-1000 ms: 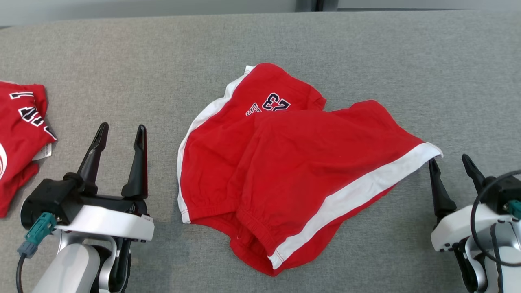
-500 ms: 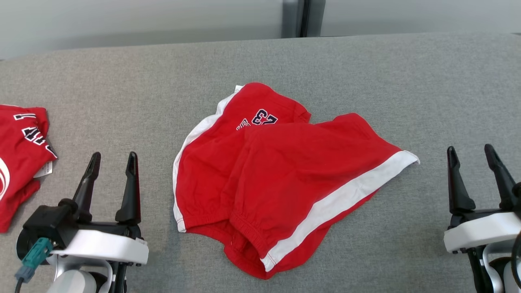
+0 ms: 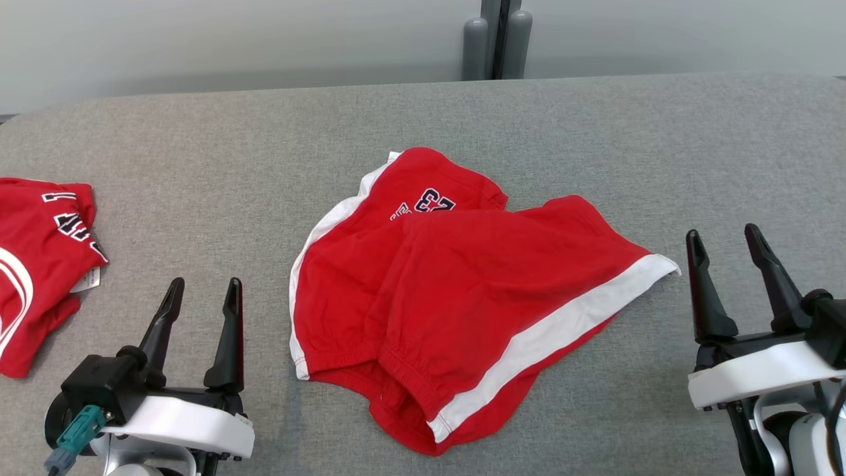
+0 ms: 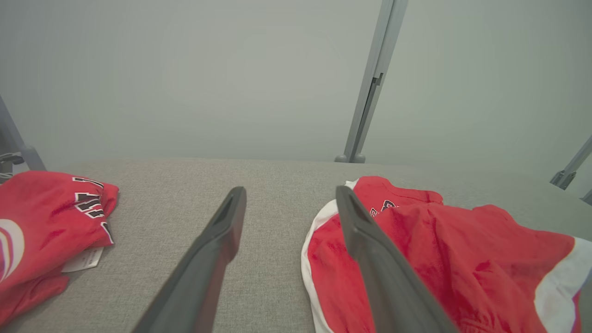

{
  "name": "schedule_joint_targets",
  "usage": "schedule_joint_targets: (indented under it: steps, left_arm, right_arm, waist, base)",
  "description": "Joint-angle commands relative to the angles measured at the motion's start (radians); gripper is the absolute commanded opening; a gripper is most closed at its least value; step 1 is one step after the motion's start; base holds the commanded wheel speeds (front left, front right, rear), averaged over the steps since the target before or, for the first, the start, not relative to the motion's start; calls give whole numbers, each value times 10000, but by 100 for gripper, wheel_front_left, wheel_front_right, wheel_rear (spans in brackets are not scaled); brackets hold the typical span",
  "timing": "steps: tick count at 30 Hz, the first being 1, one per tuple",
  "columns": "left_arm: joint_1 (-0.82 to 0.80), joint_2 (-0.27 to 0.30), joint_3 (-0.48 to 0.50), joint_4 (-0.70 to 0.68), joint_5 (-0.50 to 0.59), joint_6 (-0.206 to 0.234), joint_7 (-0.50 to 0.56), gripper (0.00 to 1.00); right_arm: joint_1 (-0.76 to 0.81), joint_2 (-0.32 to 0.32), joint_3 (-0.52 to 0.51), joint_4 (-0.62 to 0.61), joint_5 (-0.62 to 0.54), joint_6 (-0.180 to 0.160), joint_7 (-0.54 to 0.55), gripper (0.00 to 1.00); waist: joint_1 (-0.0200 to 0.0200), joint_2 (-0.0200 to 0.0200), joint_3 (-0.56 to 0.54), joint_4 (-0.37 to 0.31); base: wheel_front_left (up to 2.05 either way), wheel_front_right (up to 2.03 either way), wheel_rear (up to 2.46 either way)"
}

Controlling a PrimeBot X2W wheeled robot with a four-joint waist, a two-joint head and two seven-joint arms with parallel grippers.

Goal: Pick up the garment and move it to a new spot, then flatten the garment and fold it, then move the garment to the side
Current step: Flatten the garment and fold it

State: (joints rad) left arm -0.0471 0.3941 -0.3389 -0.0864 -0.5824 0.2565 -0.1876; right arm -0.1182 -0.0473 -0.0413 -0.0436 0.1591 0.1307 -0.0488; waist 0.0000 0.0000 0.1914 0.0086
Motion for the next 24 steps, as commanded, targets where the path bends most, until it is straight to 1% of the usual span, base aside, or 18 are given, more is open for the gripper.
schedule_joint_targets:
  steps: [1,8,15,19,24]
  left_arm:
    - [-48,43,1,-20,-29,28,6,100]
    - [-182,57,-106,-38,-13,-40,73,100]
    - [-283,160,-335,-300,154,-8,333,100]
    - [-287,217,-884,-680,51,-296,1062,100]
    - [-163,196,-1977,-1362,-242,-892,2381,100]
  right_arm:
    - [-106,-49,47,69,27,3,-38,100]
    - [-43,-52,116,97,71,3,-35,100]
    - [19,-51,161,99,151,3,-23,100]
    - [-5,-49,139,74,198,3,1,100]
    - [-69,-51,178,87,241,3,-23,100]
  waist:
    - [0,0,26,33]
    - [0,0,60,114]
    - [0,0,98,146]
    - [0,0,207,197]
    - [0,0,433,191]
  base:
    - [0,0,0]
    - [0,0,0]
    - [0,0,0]
    - [0,0,0]
    - [0,0,0]
